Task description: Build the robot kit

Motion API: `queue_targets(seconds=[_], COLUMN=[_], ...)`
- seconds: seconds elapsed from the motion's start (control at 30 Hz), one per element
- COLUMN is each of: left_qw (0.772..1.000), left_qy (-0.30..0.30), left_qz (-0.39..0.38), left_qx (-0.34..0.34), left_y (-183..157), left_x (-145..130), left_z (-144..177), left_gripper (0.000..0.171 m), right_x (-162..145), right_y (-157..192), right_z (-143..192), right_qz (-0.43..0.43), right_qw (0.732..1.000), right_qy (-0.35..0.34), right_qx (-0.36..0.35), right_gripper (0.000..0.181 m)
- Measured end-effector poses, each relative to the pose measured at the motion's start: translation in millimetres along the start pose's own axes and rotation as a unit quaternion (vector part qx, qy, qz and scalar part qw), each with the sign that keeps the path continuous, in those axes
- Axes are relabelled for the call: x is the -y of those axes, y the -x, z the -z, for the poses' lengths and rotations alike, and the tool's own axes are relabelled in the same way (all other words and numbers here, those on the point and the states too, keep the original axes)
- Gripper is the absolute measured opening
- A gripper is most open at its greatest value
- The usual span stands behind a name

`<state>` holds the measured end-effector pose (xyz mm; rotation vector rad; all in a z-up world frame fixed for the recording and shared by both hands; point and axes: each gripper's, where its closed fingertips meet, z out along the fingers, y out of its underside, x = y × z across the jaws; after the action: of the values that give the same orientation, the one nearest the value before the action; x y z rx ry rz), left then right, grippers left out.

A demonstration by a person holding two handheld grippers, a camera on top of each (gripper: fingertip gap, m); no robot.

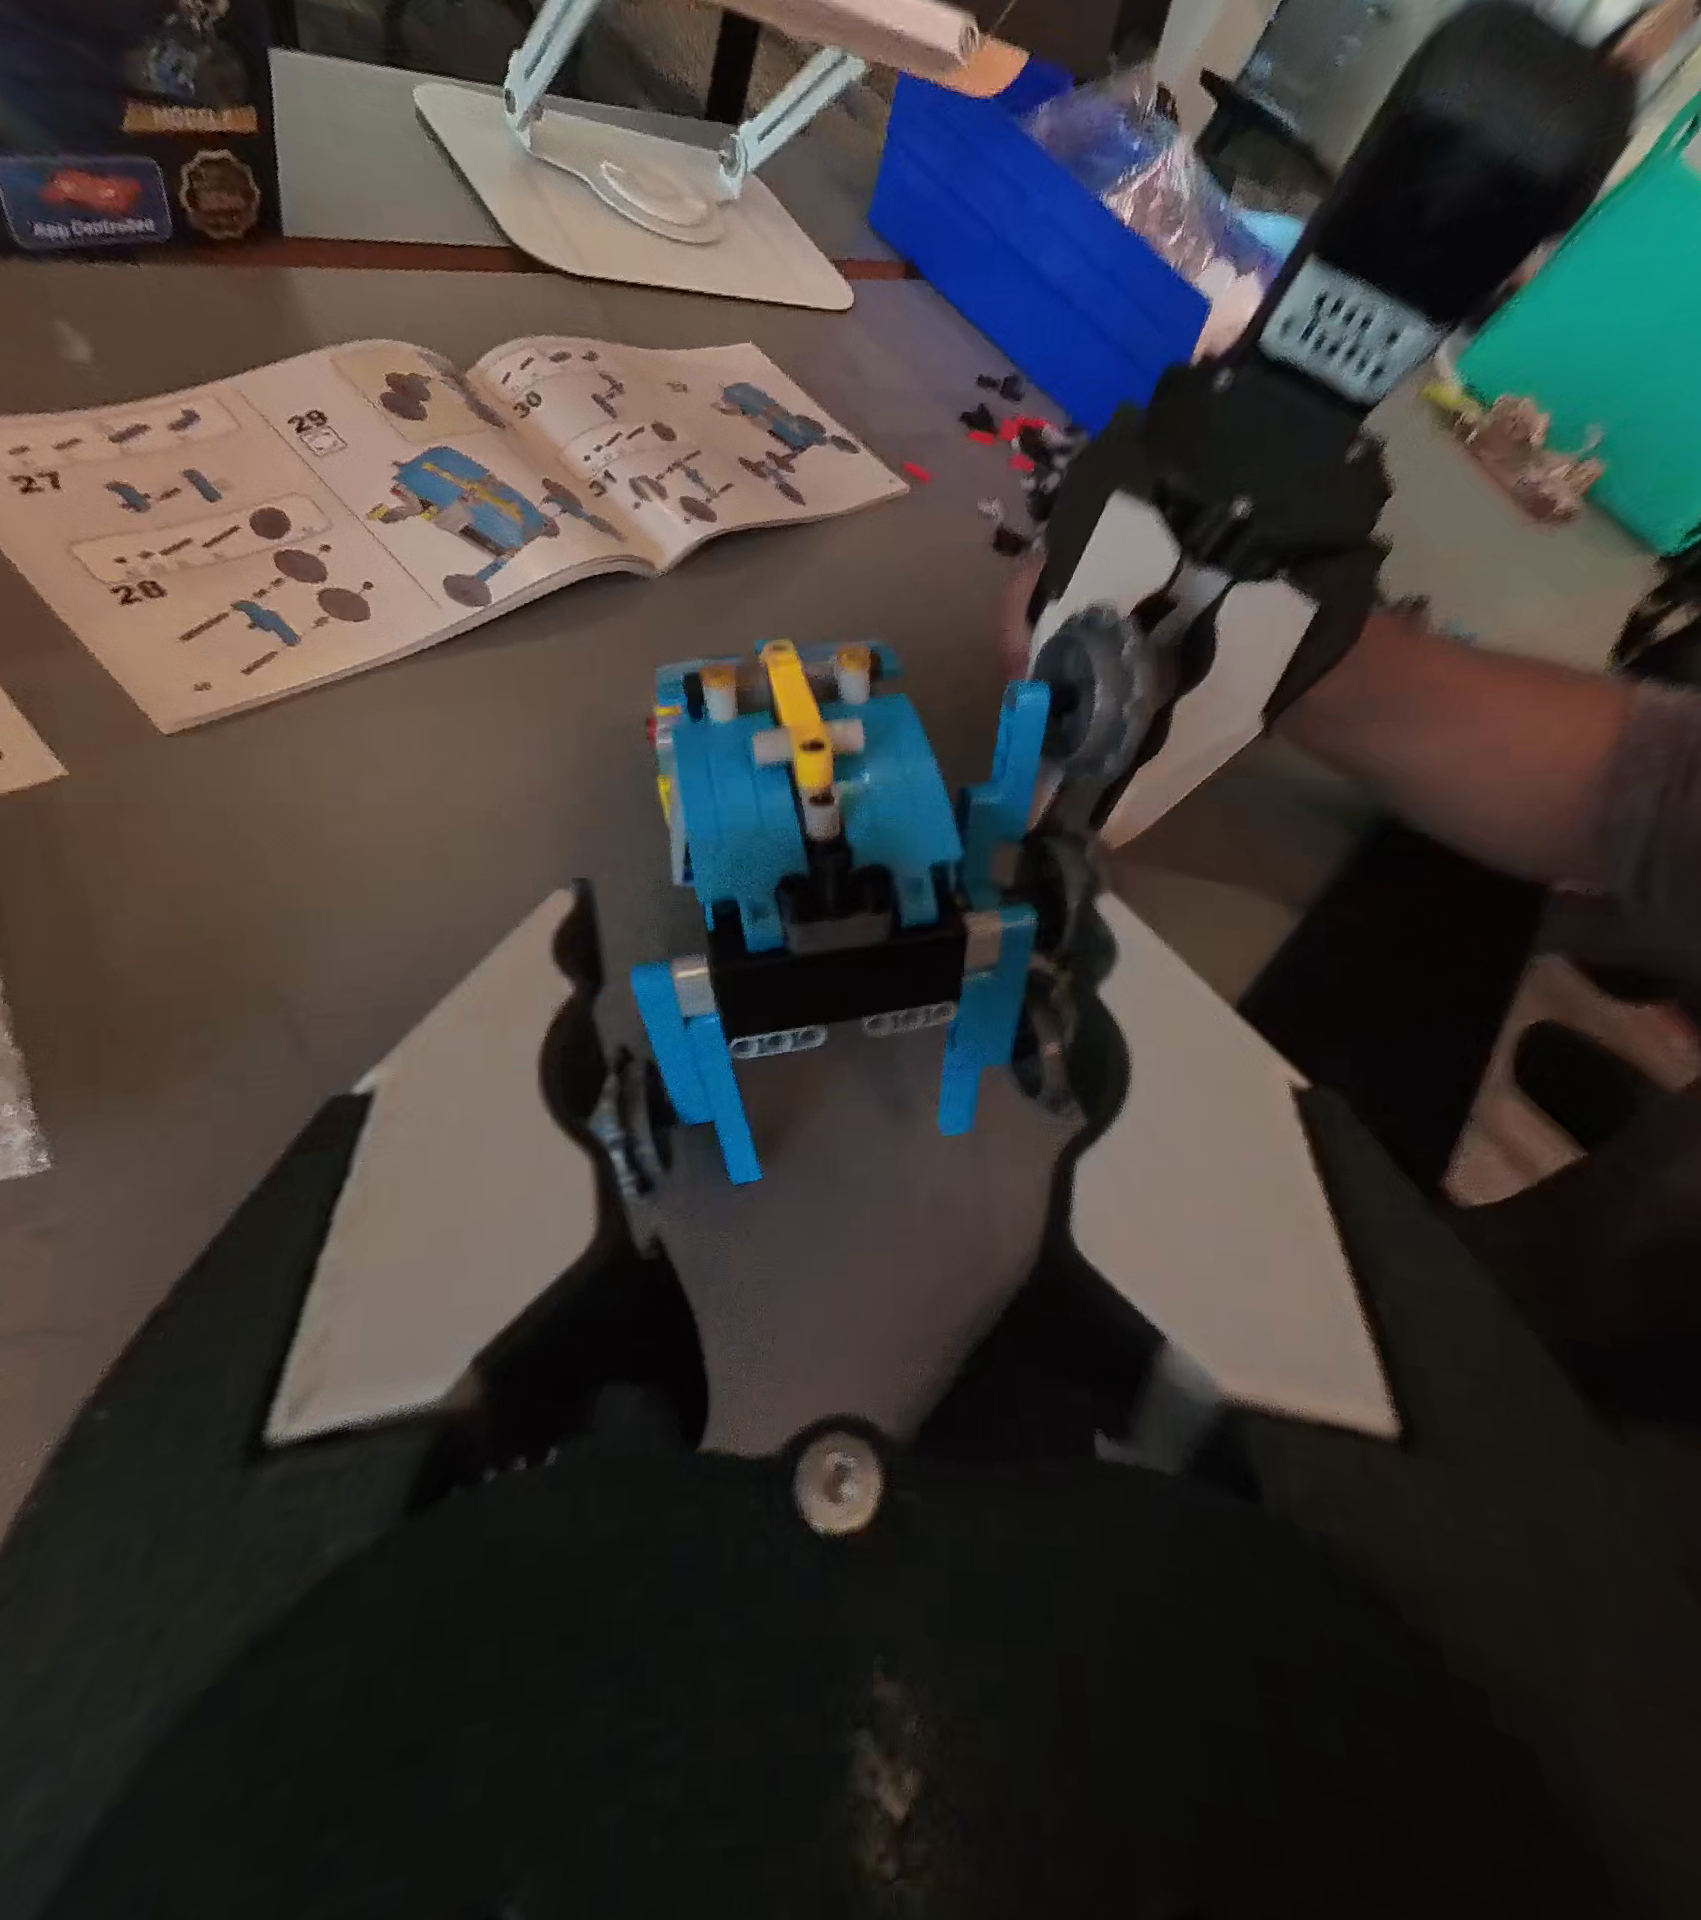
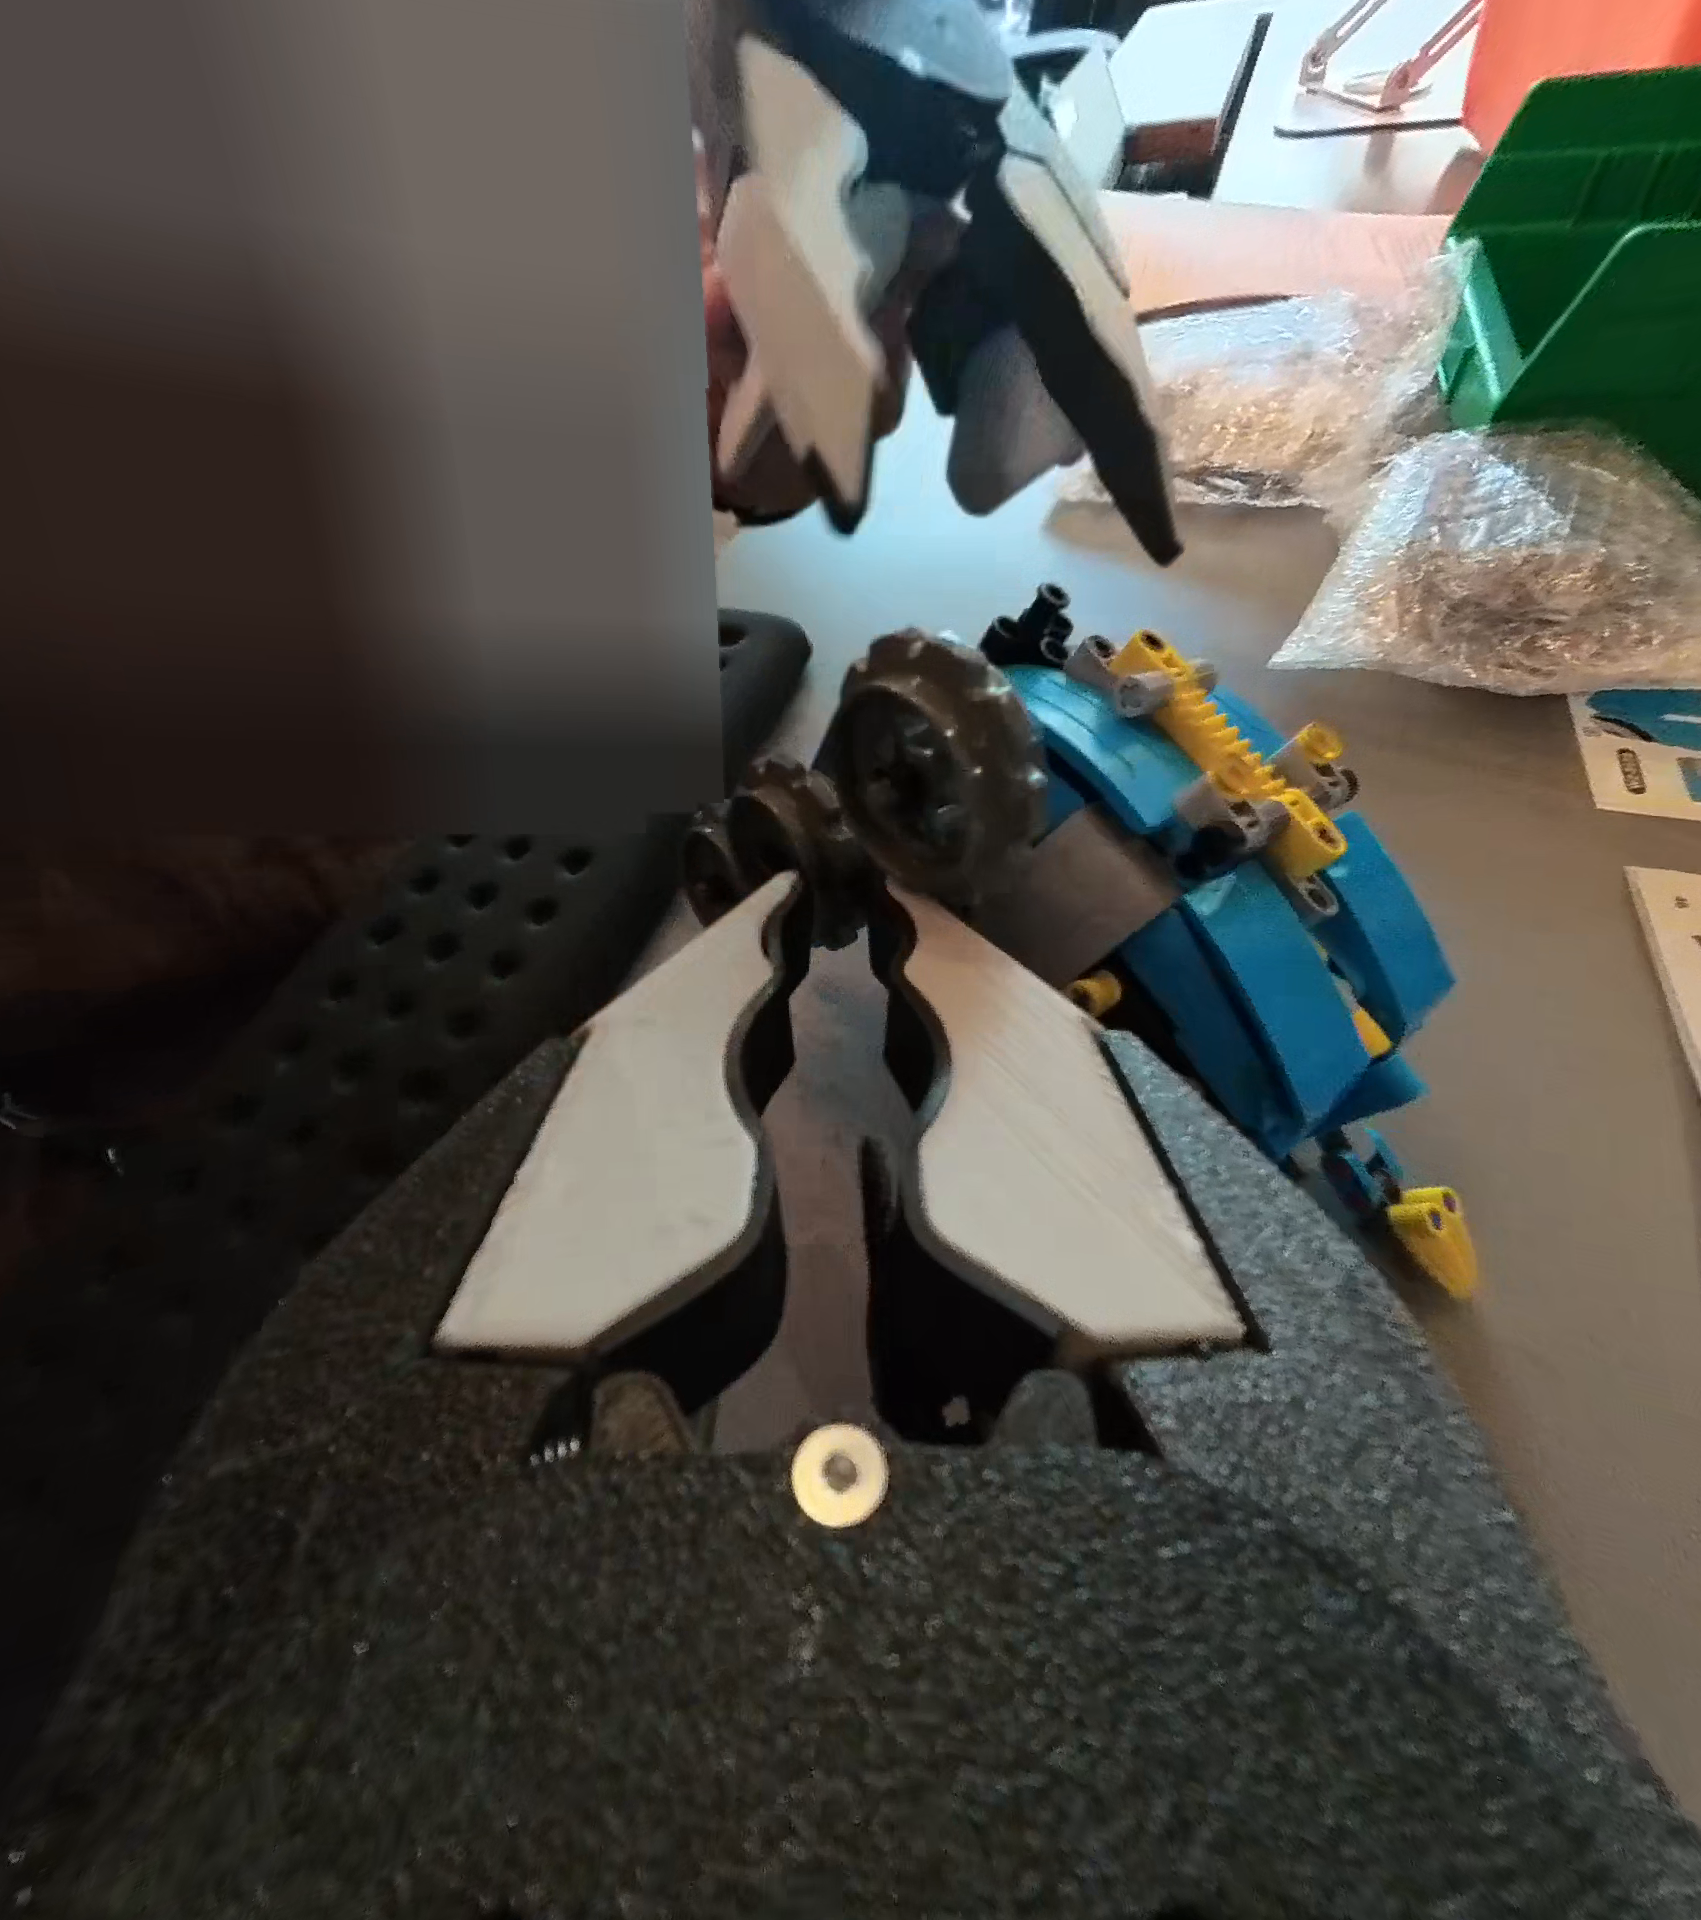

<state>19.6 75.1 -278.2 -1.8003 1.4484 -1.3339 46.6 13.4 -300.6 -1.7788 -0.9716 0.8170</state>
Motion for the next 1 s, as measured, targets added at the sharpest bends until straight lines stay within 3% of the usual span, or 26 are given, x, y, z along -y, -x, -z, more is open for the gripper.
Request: queue_targets(seconds=[0.1,0.2,0.4,0.7,1.0], left_qw=[0.999,0.999,0.999,0.997,0.997], left_qy=[0.019,0.019,0.003,-0.032,-0.022], left_qz=[-0.048,-0.037,-0.051,-0.062,-0.066], left_qx=[0.015,-0.015,-0.003,0.014,0.013], left_y=[3,-4,6,6,5], left_x=[-21,-28,-28,-28,-29], left_z=[-11,-22,-32,-33,-32], left_gripper=[0.105,0.109,0.098,0.098,0.098], right_x=[-1,1,3,4,4], right_y=[1,2,-1,-2,1], right_z=[-1,-3,-4,-2,-3], right_qz=[0.016,0.032,0.038,-0.054,0.061], right_qw=[1.0,0.999,0.998,0.998,0.993], right_qy=[0.021,0.037,0.042,-0.005,0.086], right_qx=[-0.013,-0.023,-0.037,-0.035,-0.048], right_gripper=[0.01,0.011,0.01,0.01,0.01])
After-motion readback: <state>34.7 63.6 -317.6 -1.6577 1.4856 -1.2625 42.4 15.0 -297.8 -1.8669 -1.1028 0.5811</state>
